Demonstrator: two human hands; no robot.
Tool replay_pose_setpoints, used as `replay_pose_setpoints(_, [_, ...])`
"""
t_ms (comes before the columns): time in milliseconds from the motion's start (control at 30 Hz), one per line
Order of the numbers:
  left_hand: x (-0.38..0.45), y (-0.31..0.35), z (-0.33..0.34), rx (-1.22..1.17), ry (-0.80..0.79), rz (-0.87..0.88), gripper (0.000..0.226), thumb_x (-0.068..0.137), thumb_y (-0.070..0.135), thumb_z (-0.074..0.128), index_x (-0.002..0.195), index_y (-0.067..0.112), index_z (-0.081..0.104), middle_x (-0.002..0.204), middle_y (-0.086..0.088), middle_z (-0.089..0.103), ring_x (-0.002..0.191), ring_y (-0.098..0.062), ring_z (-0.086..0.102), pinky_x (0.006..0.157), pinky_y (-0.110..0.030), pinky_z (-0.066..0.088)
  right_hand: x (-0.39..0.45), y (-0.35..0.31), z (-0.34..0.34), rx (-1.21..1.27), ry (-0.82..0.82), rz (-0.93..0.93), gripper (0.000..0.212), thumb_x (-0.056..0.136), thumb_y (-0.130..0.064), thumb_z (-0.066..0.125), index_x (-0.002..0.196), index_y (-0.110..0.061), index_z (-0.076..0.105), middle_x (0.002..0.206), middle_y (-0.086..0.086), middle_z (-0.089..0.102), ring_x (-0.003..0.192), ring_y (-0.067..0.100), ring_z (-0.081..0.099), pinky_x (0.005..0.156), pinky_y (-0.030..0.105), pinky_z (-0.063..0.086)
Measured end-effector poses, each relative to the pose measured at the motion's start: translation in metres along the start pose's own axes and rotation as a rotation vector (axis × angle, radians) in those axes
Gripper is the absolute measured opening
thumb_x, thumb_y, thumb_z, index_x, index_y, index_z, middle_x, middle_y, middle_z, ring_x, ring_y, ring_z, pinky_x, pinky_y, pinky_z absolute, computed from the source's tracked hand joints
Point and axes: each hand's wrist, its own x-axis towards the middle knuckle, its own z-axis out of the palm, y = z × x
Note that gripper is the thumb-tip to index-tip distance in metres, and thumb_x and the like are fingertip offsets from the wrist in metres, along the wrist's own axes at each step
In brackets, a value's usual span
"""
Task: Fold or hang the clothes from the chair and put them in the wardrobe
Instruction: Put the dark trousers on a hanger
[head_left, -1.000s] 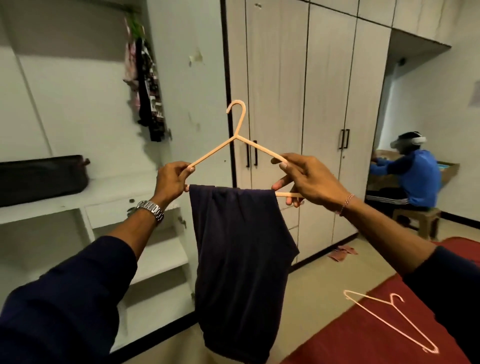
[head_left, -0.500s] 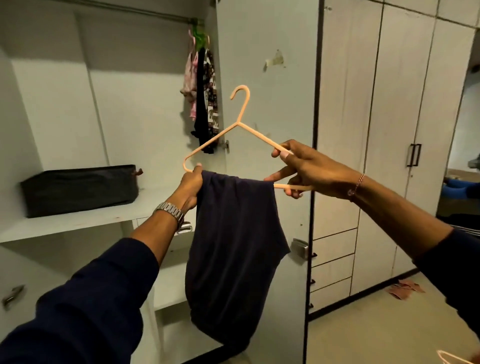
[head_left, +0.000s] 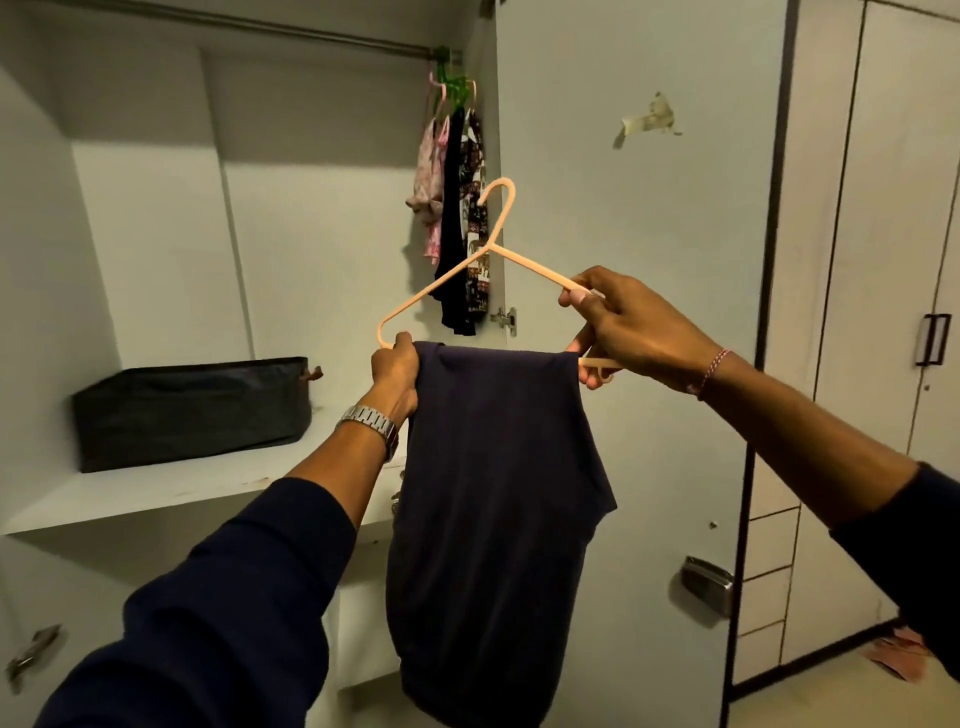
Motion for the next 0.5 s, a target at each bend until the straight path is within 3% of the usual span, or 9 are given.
replay_pose_setpoints(200, [0.060,-0.007,0.000,0.261,0.133,0.194,0.057,0.095,0.064,0.047,0.075,0.012,0.058,0.083,-0.009,0.067,0.083,-0.030,0.064,0.077,-0.042,0.052,0.063,0.004,0.020,-0.182,0.148,-0.171,0.025,0.106,-0.026,0.046,0.122,-0.013,0.059,0.087,0.003,0.066,0.064,0.010,0.068,0.046,0.011,0.049])
replay_pose_setpoints(333, [0.094,0.008,0.012,0.631,0.288,0.321,0.070,0.104,0.057,0.025,0.106,0.000,0.065,0.112,-0.019,0.067,0.103,-0.038,0.062,0.079,-0.040,0.043,0.118,-0.002,0.029,-0.233,0.184,-0.232,0.026,0.104,-0.024,0.050,0.122,-0.011,0.063,0.089,0.007,0.068,0.070,0.017,0.071,0.053,0.018,0.056])
replay_pose_setpoints(400, [0.113,0.020,0.017,0.799,0.407,0.403,0.069,0.104,0.056,0.026,0.107,0.001,0.068,0.110,-0.019,0.069,0.100,-0.038,0.064,0.077,-0.040,0.043,0.147,-0.005,0.033,-0.218,0.220,-0.255,0.025,0.104,-0.023,0.052,0.123,-0.011,0.063,0.090,0.008,0.069,0.068,0.018,0.072,0.055,0.023,0.059])
replay_pose_setpoints(500, [0.141,0.042,0.023,0.973,0.511,0.577,0.058,0.102,0.051,0.038,0.093,0.003,0.070,0.095,-0.015,0.071,0.087,-0.035,0.067,0.067,-0.035,0.040,0.189,-0.009,0.039,-0.176,0.275,-0.304,0.022,0.103,-0.019,0.054,0.123,-0.013,0.059,0.092,0.008,0.068,0.061,0.012,0.070,0.046,0.018,0.054])
